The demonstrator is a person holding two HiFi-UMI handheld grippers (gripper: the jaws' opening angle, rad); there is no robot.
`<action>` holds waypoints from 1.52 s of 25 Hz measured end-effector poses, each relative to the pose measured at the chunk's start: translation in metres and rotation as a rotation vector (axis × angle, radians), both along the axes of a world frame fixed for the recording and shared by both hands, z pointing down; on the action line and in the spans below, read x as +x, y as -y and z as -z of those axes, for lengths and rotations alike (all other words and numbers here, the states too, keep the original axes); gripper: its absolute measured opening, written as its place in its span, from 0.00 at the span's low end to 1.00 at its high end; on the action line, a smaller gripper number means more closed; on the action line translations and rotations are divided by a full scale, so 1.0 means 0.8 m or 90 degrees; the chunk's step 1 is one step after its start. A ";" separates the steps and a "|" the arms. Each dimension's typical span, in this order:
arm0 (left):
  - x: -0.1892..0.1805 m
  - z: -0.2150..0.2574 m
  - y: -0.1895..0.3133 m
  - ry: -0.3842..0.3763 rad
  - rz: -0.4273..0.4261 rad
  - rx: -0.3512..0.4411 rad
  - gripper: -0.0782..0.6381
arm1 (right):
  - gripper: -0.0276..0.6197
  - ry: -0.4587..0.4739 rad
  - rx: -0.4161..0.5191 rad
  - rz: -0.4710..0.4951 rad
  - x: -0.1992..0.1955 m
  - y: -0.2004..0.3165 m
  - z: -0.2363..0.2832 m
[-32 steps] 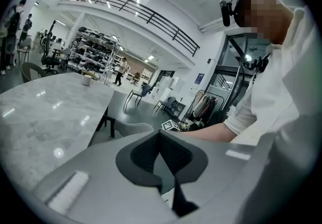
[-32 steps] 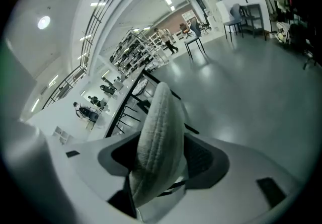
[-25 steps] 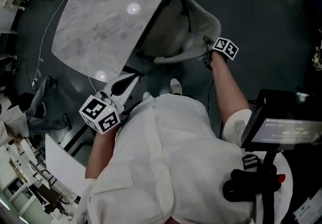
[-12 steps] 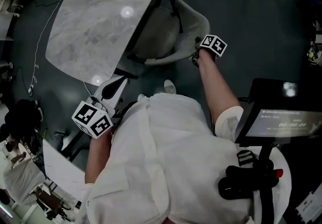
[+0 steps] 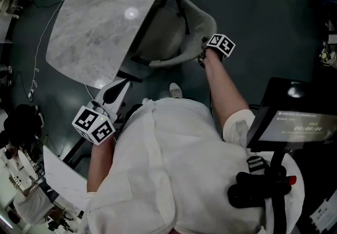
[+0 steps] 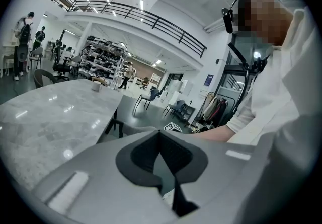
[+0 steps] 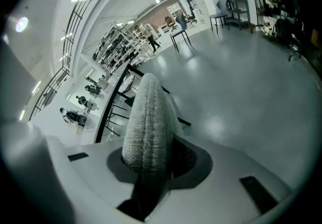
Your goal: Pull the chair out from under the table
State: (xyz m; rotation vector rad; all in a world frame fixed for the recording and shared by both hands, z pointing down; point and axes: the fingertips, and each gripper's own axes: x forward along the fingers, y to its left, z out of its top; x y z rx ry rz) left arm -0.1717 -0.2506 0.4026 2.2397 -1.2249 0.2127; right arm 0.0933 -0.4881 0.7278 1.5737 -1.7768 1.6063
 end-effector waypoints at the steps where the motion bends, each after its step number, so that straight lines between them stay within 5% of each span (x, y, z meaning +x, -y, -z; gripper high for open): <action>1: 0.000 0.000 0.000 -0.001 0.000 0.001 0.12 | 0.19 -0.002 -0.001 -0.004 0.003 0.000 0.001; 38: 0.111 -0.021 0.050 -0.030 -0.169 -0.003 0.12 | 0.17 -0.035 -0.020 -0.050 0.221 -0.081 0.006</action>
